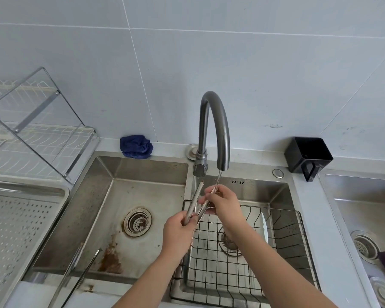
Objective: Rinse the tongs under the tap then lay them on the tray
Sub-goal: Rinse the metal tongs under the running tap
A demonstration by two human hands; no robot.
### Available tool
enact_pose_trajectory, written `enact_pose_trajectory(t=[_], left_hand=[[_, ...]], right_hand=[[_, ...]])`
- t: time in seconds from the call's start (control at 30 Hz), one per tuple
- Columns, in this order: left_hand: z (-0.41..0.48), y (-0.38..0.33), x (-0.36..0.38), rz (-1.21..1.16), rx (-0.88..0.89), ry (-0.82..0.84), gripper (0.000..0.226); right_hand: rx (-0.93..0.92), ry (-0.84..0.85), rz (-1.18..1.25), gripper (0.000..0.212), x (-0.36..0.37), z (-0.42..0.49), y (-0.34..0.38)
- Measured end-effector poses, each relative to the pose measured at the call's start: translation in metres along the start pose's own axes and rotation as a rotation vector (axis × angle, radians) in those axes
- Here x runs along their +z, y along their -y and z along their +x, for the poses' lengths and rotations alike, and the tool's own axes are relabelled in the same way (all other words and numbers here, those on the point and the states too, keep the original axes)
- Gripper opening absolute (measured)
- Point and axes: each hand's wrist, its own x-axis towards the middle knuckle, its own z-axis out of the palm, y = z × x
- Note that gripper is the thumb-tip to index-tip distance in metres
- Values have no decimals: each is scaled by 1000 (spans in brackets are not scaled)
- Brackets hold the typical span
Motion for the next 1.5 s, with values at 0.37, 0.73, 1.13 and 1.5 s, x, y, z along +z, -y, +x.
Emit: enact_pose_trajectory(t=[0.37, 0.73, 1.13, 1.5], left_hand=[[14, -32, 27, -104, -151, 89, 37], [11, -46, 41, -260, -74, 230, 34], [11, -45, 38, -242, -170, 354, 104], [14, -38, 27, -248, -118, 349, 35]], right_hand=[[-98, 109, -66, 21, 4, -17, 6], [-153, 143, -182, 25, -23, -25, 10], [-216, 101, -387, 36, -17, -22, -4], [-44, -112, -204, 7, -22, -16, -18]])
